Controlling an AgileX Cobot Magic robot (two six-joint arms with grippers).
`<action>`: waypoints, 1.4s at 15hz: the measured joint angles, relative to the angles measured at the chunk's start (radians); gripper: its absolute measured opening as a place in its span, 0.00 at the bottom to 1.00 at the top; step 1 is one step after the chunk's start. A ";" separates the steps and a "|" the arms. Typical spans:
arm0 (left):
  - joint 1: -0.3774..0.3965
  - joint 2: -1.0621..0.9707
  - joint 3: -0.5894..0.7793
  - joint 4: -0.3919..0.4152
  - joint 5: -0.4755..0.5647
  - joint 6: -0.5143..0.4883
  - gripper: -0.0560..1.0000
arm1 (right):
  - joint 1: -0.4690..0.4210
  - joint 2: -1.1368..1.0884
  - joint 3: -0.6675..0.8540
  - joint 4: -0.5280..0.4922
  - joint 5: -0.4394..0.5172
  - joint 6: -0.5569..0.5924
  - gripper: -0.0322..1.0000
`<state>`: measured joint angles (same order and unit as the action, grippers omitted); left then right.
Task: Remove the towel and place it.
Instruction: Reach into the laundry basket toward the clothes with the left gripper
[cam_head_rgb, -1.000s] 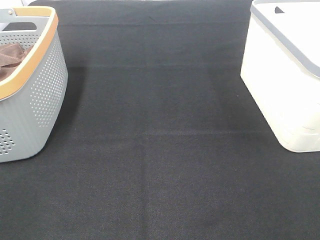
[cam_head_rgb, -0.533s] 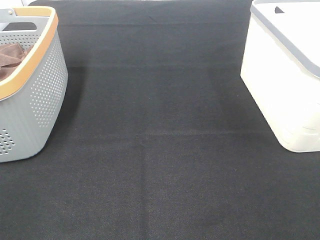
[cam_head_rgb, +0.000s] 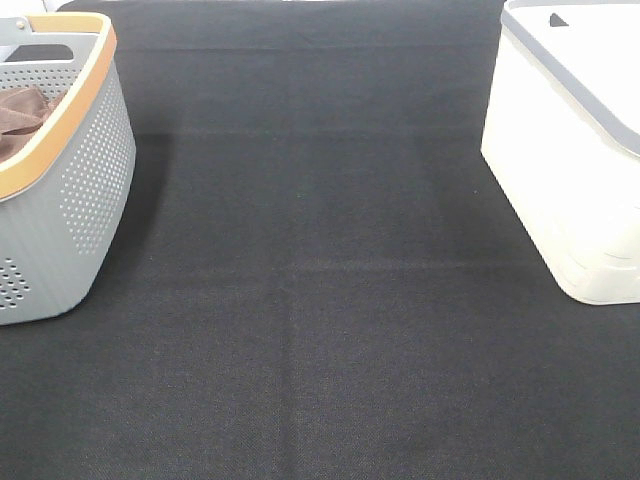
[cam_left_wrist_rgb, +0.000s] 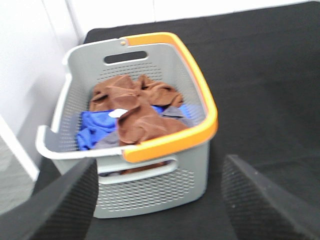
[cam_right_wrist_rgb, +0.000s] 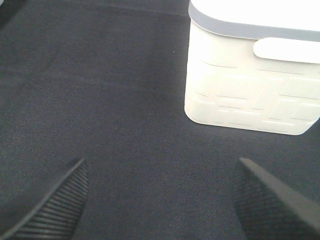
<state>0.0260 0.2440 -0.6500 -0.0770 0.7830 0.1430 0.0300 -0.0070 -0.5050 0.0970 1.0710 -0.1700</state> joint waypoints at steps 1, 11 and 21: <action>0.000 0.108 -0.049 0.039 -0.012 -0.007 0.69 | 0.000 0.000 0.000 0.000 0.000 0.000 0.76; 0.000 0.993 -0.484 0.300 0.036 -0.240 0.69 | 0.000 0.000 0.000 0.000 0.000 0.000 0.76; 0.026 1.640 -0.965 0.276 0.141 -0.289 0.69 | 0.000 0.000 0.000 0.000 0.000 0.000 0.76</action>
<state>0.0520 1.8840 -1.6150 0.1990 0.9240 -0.1460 0.0300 -0.0070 -0.5050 0.0970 1.0710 -0.1700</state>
